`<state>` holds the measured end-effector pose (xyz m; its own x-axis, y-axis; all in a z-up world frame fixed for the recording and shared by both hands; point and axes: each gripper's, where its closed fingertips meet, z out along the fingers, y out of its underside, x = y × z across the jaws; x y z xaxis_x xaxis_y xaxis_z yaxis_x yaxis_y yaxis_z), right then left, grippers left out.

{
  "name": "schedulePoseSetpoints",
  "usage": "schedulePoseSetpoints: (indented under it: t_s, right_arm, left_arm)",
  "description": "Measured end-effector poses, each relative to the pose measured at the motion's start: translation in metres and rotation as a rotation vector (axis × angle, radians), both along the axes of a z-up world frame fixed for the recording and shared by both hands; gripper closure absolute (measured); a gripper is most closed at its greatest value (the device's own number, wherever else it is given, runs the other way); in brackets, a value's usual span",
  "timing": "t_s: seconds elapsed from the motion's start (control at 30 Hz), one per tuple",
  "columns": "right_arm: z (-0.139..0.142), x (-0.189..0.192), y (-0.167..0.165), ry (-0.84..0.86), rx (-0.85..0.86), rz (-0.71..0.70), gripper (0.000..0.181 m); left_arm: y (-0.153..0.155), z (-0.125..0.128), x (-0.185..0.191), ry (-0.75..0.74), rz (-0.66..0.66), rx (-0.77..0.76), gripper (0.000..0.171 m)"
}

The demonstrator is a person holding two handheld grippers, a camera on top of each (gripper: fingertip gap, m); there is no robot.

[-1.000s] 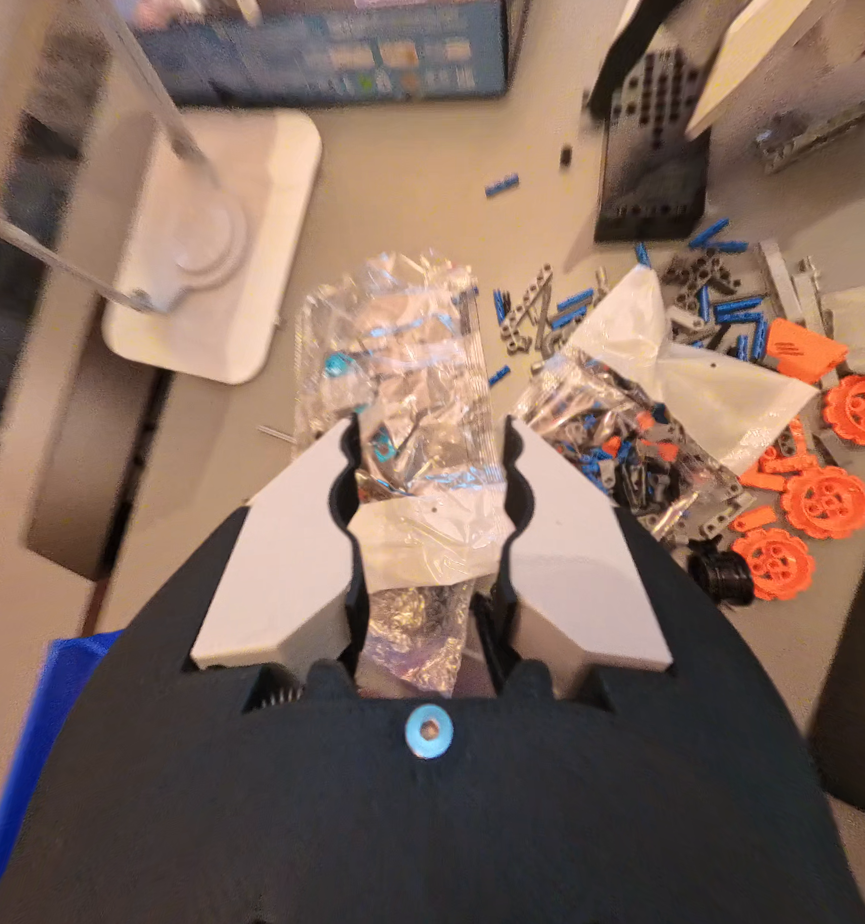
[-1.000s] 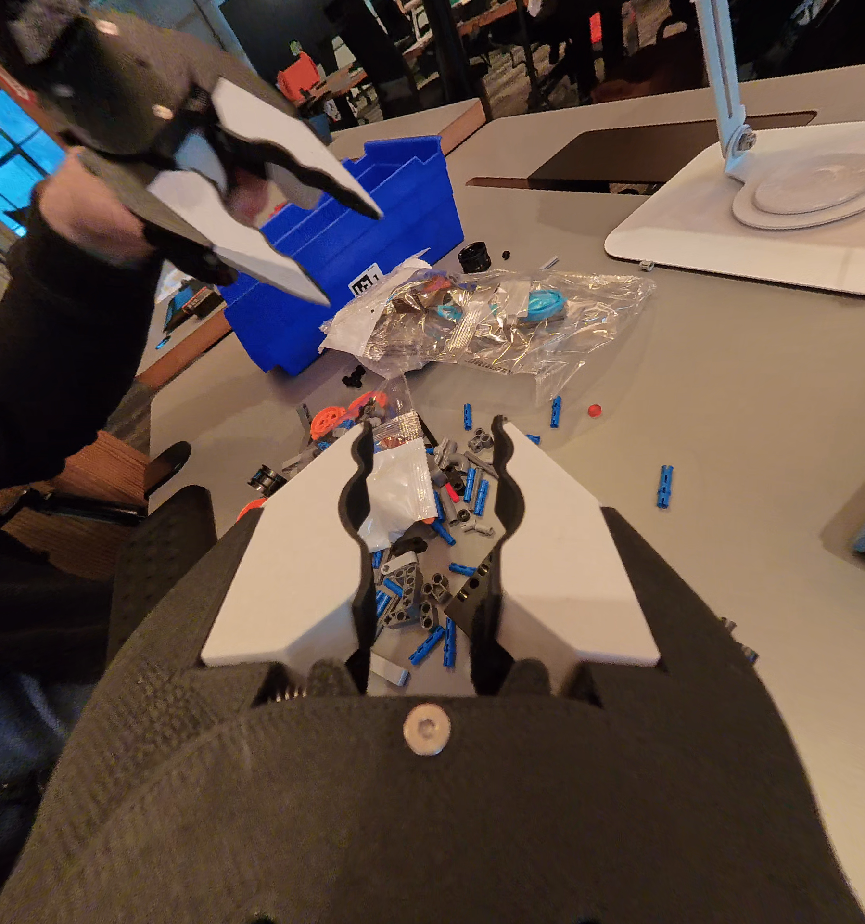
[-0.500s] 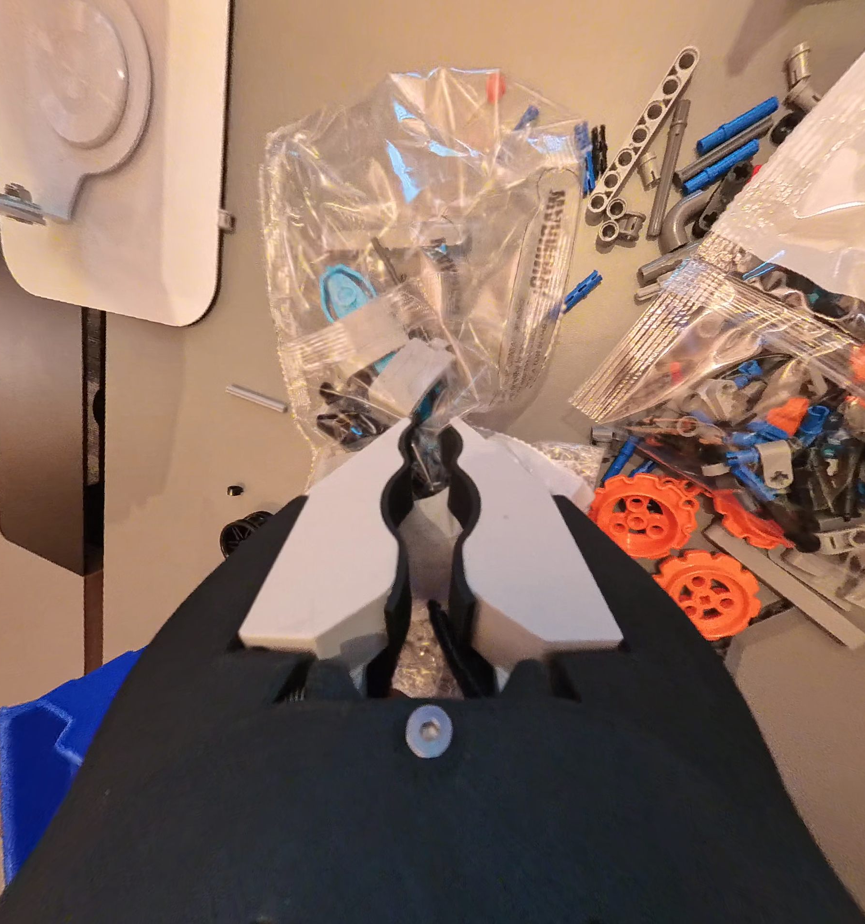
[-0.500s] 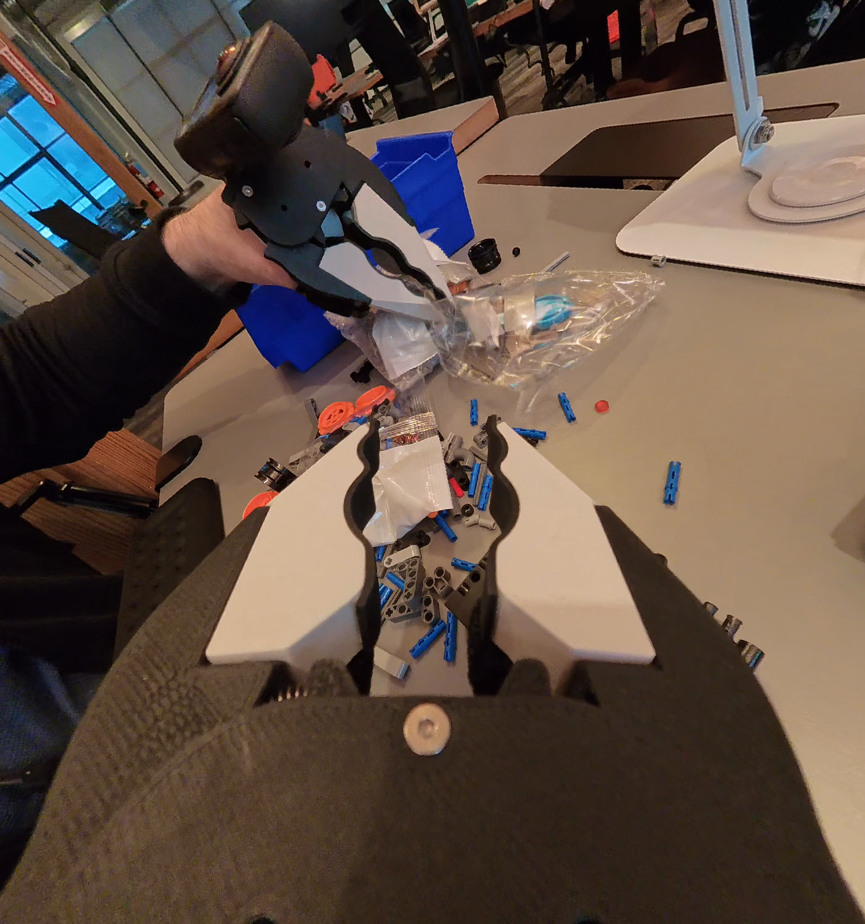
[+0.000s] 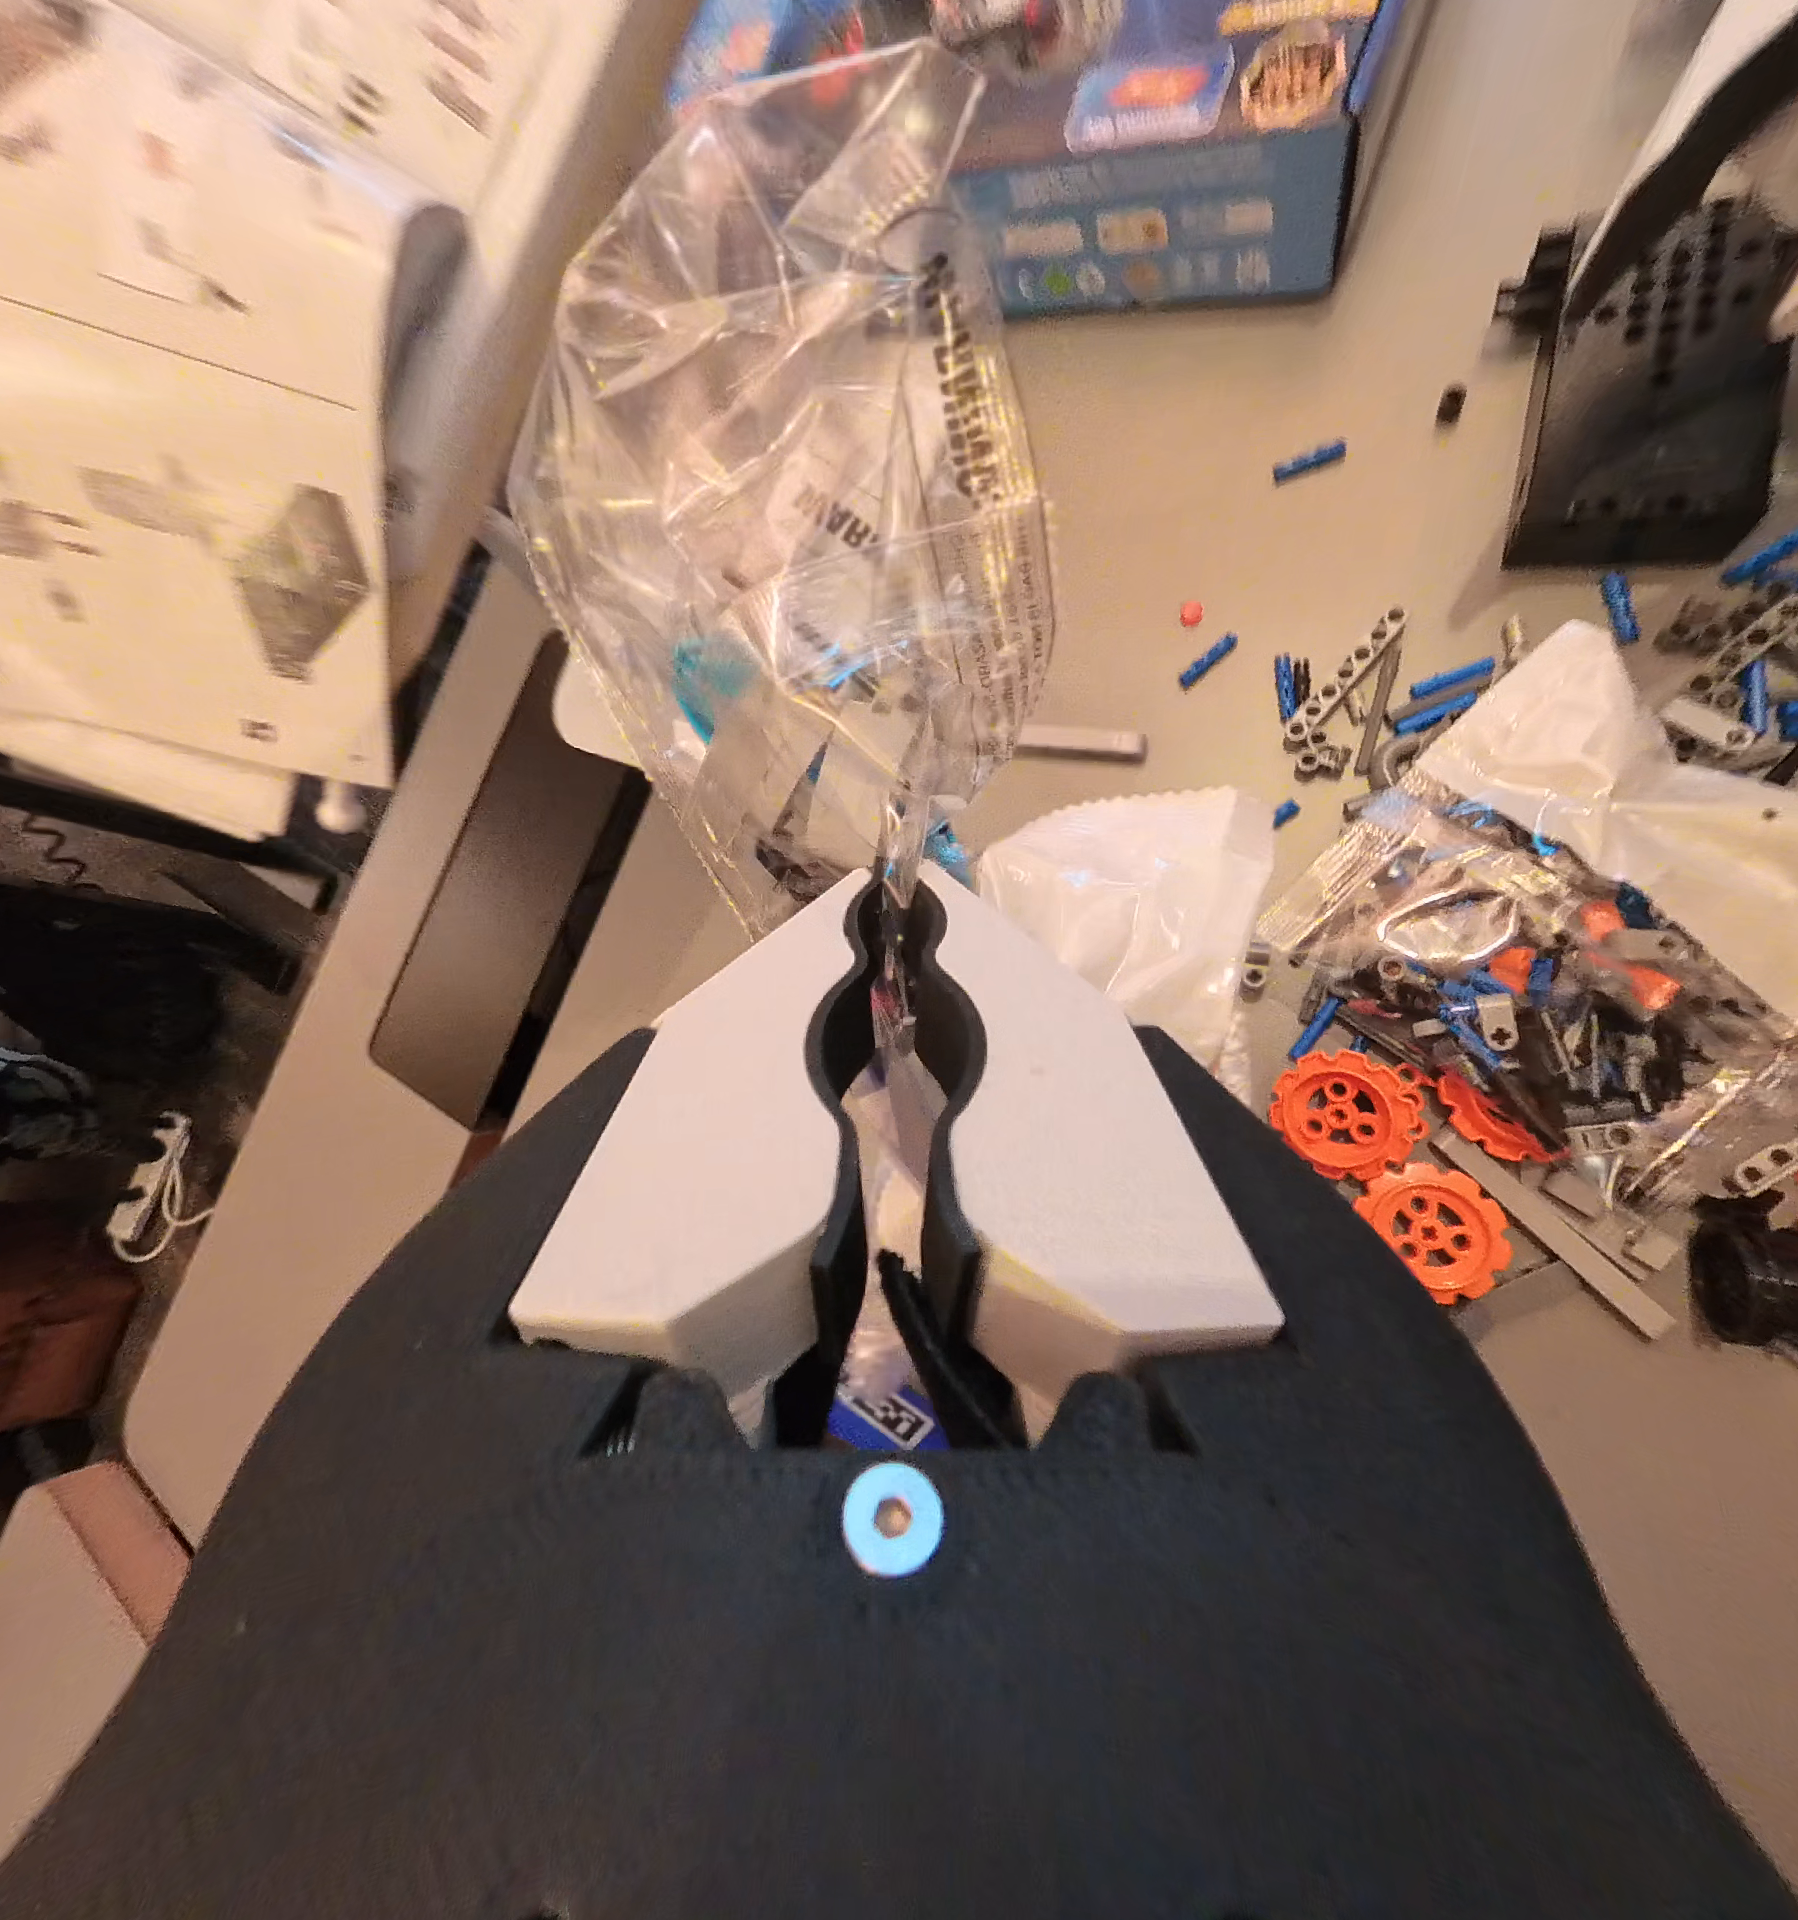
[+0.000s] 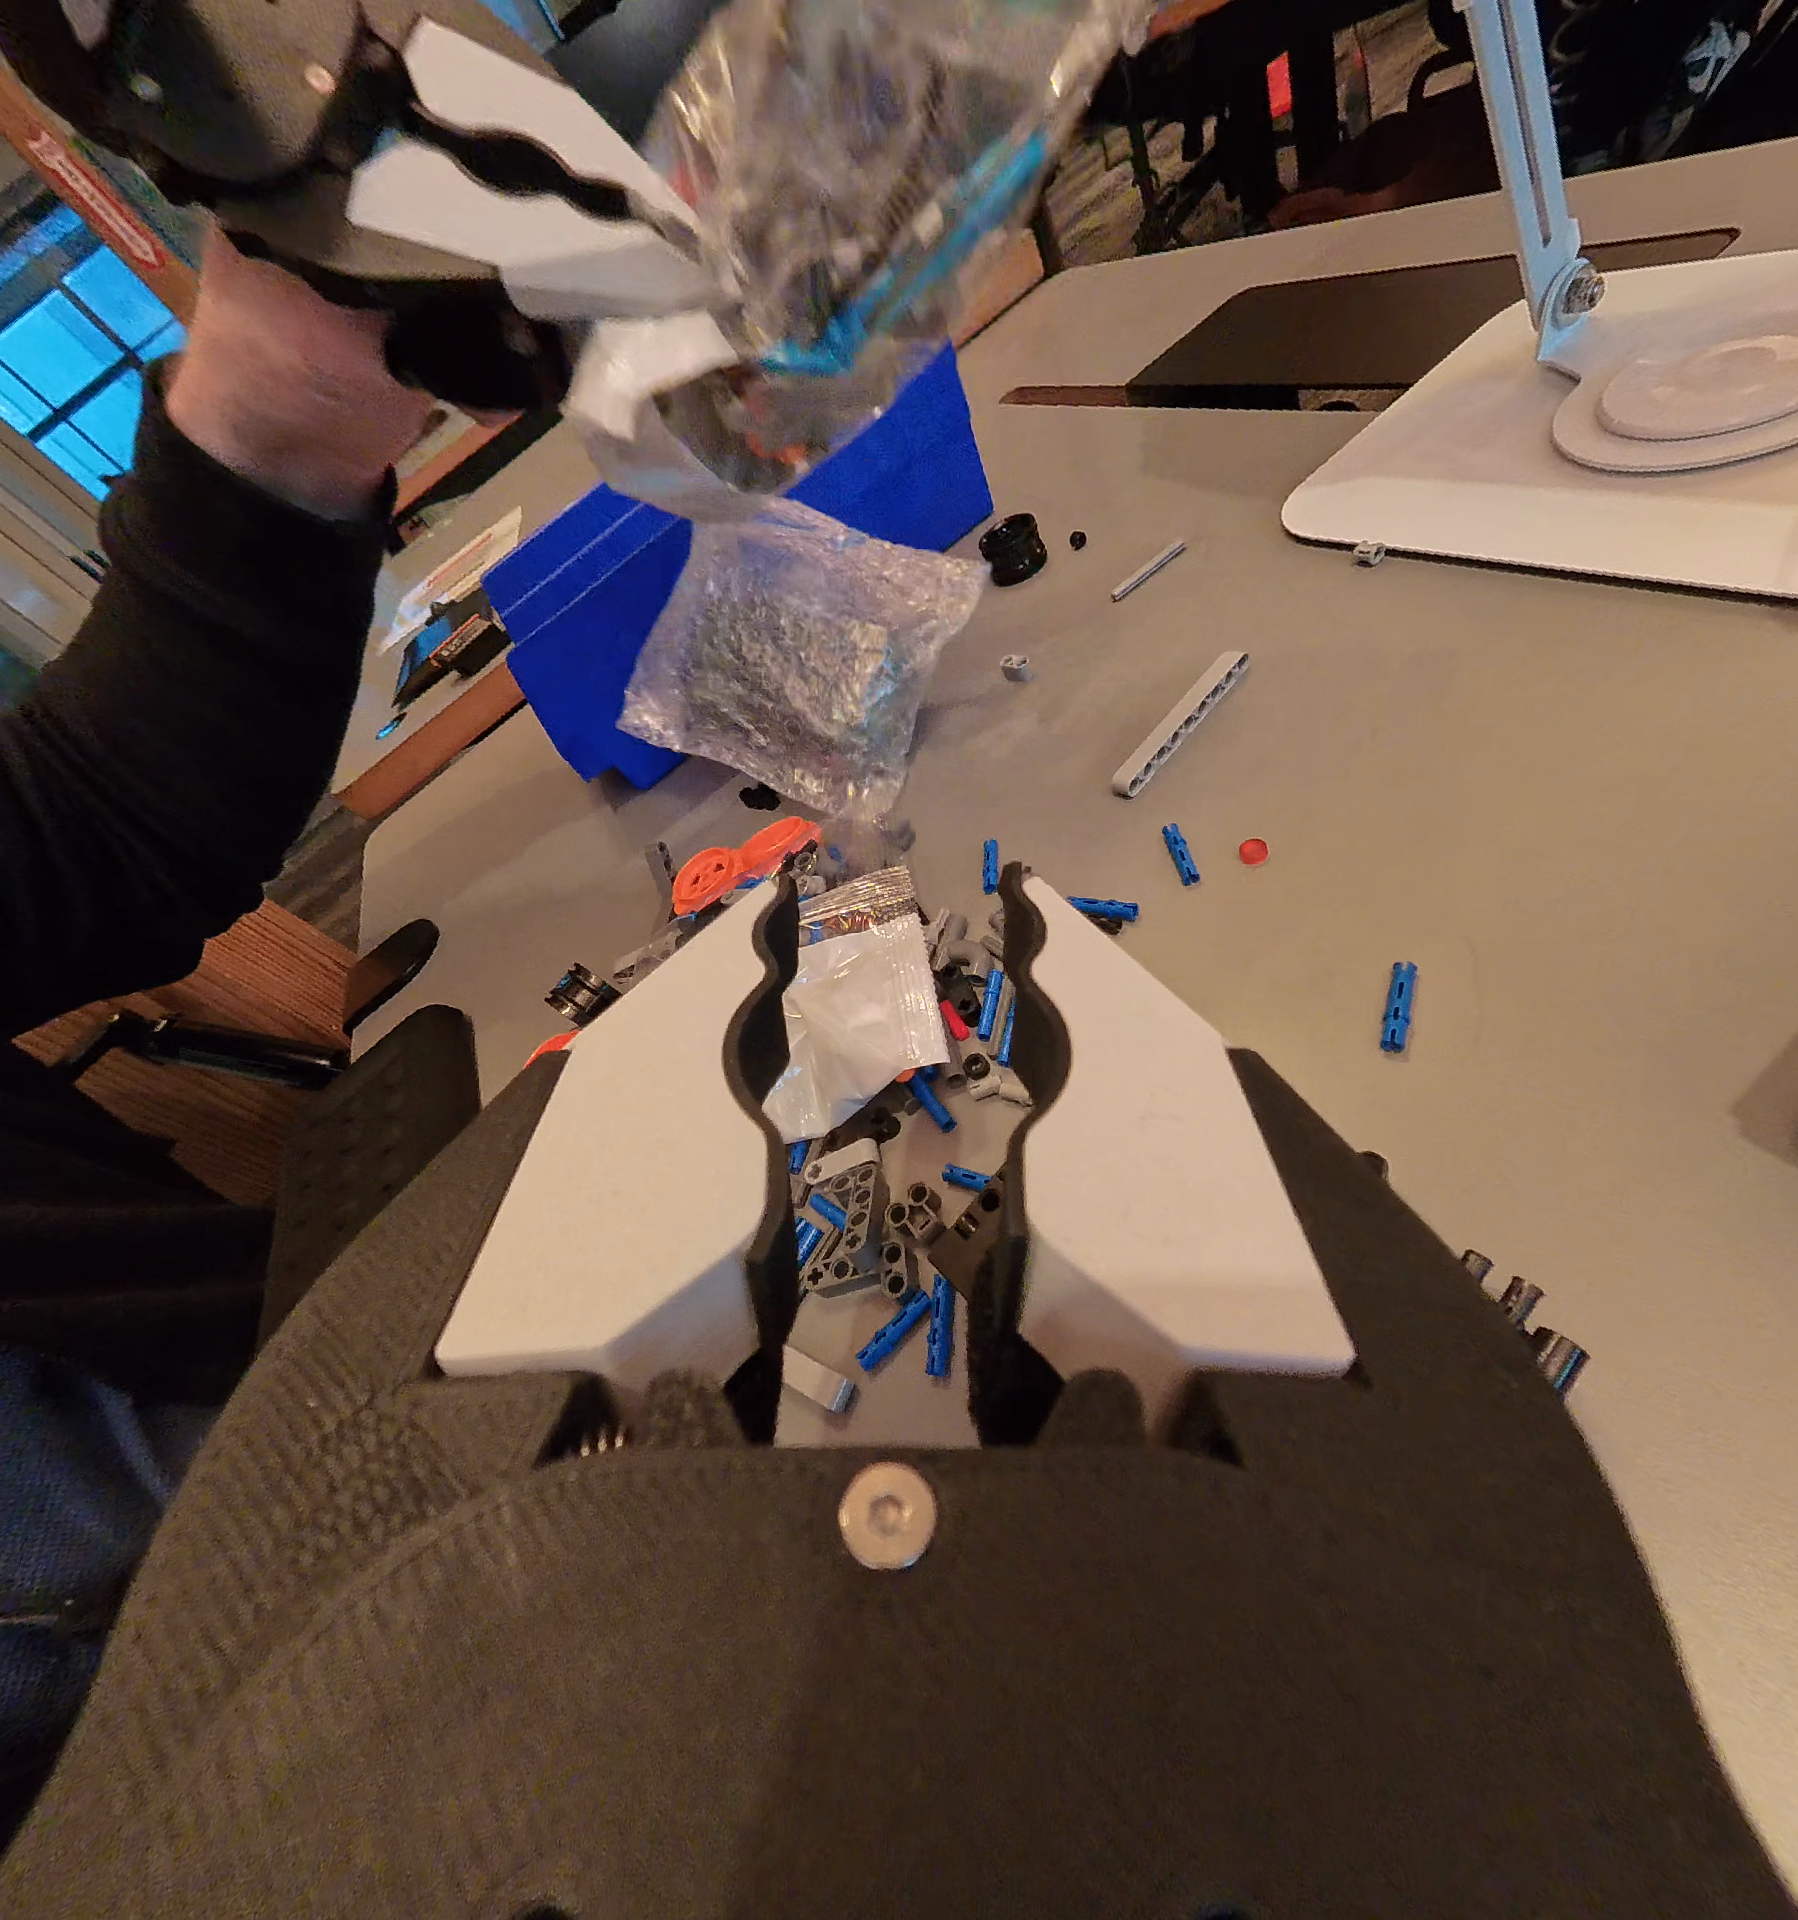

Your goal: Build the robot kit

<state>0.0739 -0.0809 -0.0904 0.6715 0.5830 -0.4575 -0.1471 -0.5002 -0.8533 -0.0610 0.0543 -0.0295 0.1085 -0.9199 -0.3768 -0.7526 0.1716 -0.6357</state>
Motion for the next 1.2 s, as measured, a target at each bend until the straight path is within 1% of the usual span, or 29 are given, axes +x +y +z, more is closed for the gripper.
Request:
schedulePoseSetpoints:
  t_s: [0.1, 0.3, 0.43, 0.5, 0.53, 0.6, 0.67, 0.77, 0.9, 0.97, 1.0, 1.07, 1.1, 1.17, 1.2]
  right_arm:
    - [0.000, -0.001, 0.000, 0.002, -0.001, 0.003, 0.143]
    - [0.001, -0.002, -0.002, 0.009, 0.001, 0.012, 0.143]
    - [0.002, -0.004, -0.003, 0.013, 0.003, 0.020, 0.143]
    - [0.002, -0.005, -0.003, 0.013, 0.005, 0.024, 0.143]
    - [0.002, -0.006, -0.003, 0.012, 0.005, 0.027, 0.143]
    - [0.002, -0.008, -0.004, 0.007, 0.006, 0.034, 0.143]
    - [0.001, -0.011, -0.005, 0.002, 0.004, 0.043, 0.143]
    - [-0.001, -0.014, -0.006, -0.013, 0.000, 0.054, 0.143]
    - [-0.010, -0.021, -0.006, -0.064, -0.020, 0.072, 0.141]
    - [-0.017, -0.029, -0.008, -0.106, -0.040, 0.099, 0.137]
    - [-0.020, -0.033, -0.009, -0.136, -0.041, 0.111, 0.135]
    - [-0.028, -0.041, -0.010, -0.209, -0.050, 0.135, 0.134]
    - [-0.032, -0.045, -0.011, -0.248, -0.059, 0.151, 0.132]
    - [-0.038, -0.050, -0.011, -0.298, -0.065, 0.166, 0.132]
    - [-0.040, -0.053, -0.010, -0.315, -0.075, 0.177, 0.132]
  left_arm:
    - [0.004, 0.033, -0.010, -0.067, 0.028, 0.033, 0.171]
    - [0.019, 0.103, -0.038, -0.145, 0.089, 0.120, 0.171]
    - [0.037, 0.150, -0.073, -0.165, 0.178, 0.187, 0.171]
    - [0.048, 0.164, -0.096, -0.178, 0.235, 0.208, 0.171]
    - [0.054, 0.166, -0.110, -0.173, 0.270, 0.217, 0.171]
    - [0.066, 0.155, -0.138, -0.139, 0.340, 0.194, 0.171]
    - [0.079, 0.133, -0.165, -0.107, 0.421, 0.170, 0.171]
    - [0.091, 0.082, -0.191, -0.069, 0.508, 0.084, 0.171]
    - [0.100, 0.002, -0.213, 0.062, 0.590, -0.012, 0.171]
    - [0.096, -0.037, -0.220, 0.114, 0.617, -0.130, 0.171]
    - [0.094, -0.051, -0.220, 0.118, 0.613, -0.168, 0.171]
    - [0.092, -0.067, -0.219, 0.118, 0.607, -0.205, 0.165]
    - [0.092, -0.068, -0.218, 0.107, 0.605, -0.198, 0.161]
    - [0.093, -0.055, -0.215, 0.055, 0.606, -0.152, 0.139]
    - [0.091, -0.045, -0.212, 0.027, 0.600, -0.142, 0.131]
